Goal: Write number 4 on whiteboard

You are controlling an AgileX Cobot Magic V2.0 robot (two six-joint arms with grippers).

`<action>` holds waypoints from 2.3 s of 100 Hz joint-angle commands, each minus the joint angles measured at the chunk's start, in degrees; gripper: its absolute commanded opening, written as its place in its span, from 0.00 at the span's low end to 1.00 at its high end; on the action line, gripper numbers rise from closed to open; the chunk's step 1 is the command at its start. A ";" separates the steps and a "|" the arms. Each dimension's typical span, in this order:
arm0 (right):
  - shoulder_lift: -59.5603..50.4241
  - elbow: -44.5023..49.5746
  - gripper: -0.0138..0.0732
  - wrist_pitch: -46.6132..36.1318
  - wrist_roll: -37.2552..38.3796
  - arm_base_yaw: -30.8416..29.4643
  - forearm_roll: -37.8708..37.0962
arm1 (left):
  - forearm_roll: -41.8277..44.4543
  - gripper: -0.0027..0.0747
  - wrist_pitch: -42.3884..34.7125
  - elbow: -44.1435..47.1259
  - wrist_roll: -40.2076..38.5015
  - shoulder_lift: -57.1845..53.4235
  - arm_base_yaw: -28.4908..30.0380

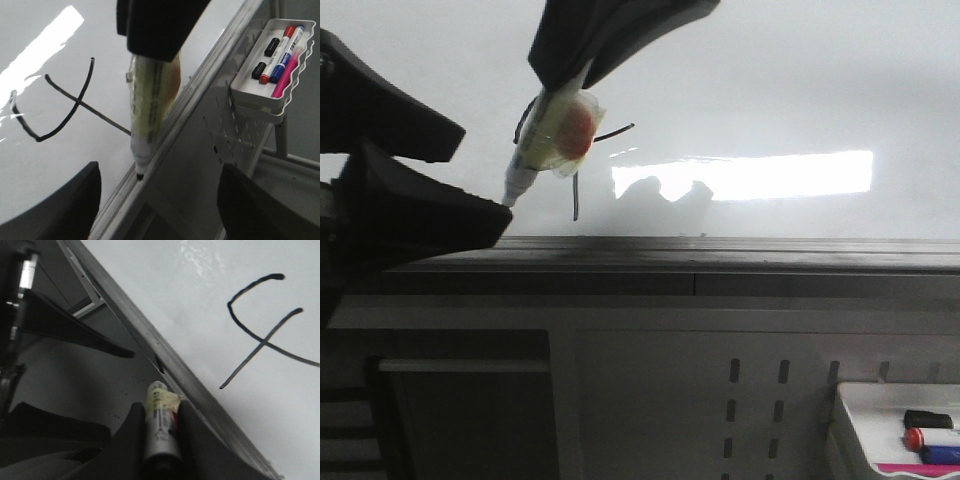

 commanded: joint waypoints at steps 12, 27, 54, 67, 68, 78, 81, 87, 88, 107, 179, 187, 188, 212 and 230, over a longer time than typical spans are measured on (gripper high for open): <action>-2.38 -2.58 0.08 0.51 -0.93 1.91 0.19 | -0.80 0.63 -6.95 -1.64 -0.52 2.26 -0.33; -2.38 -2.58 0.08 1.46 -0.93 2.52 1.16 | -0.80 0.50 -8.45 -1.64 -0.52 2.39 -0.33; -2.47 -2.58 0.09 1.72 -0.93 2.63 3.36 | -0.80 0.01 -7.42 -1.64 -0.52 2.39 -0.33; -2.47 -2.58 0.24 1.56 -0.93 2.63 3.47 | -2.41 0.01 -7.29 -1.64 -0.52 2.39 -0.33; -2.47 -2.58 0.26 1.59 -0.93 2.63 3.47 | -2.89 0.01 -7.18 -1.64 -0.52 2.39 -0.33; -2.86 -2.58 0.58 0.34 -0.93 1.89 3.37 | -14.54 0.01 -6.12 -1.64 -0.52 2.39 -0.33; -3.17 -2.58 0.65 0.07 -0.93 1.37 3.37 | -18.83 0.01 -5.40 -1.64 -0.52 2.39 -0.05; -3.89 -2.58 0.74 -0.22 -0.93 0.54 3.37 | -24.44 0.01 -3.68 -1.64 -0.52 2.39 1.06; -4.08 -2.58 0.74 -0.22 -0.93 0.35 3.37 | -25.13 0.01 -3.43 -1.64 -0.52 2.39 1.21; -6.53 -2.58 0.74 -0.42 -0.93 -1.16 3.37 | -45.83 0.01 6.31 -5.03 -0.52 2.51 6.74; -9.78 -2.44 0.73 1.41 -0.93 -2.57 1.70 | -52.29 0.50 14.94 -14.78 -0.16 7.82 12.66; -11.81 -1.11 0.60 0.58 -0.93 -3.44 1.46 | -52.17 0.49 16.55 -14.64 -0.16 5.31 12.66; -12.56 -0.71 0.57 0.30 -0.93 -3.59 1.46 | -52.04 0.48 16.83 -14.67 -0.16 4.70 12.66; -23.86 11.27 0.08 -5.67 -0.93 -5.67 1.45 | -49.22 0.01 20.05 -11.12 0.06 -10.79 12.54; -36.76 24.16 0.08 -13.52 -0.82 -5.67 1.45 | -44.32 0.01 21.21 -6.55 0.06 -26.26 11.18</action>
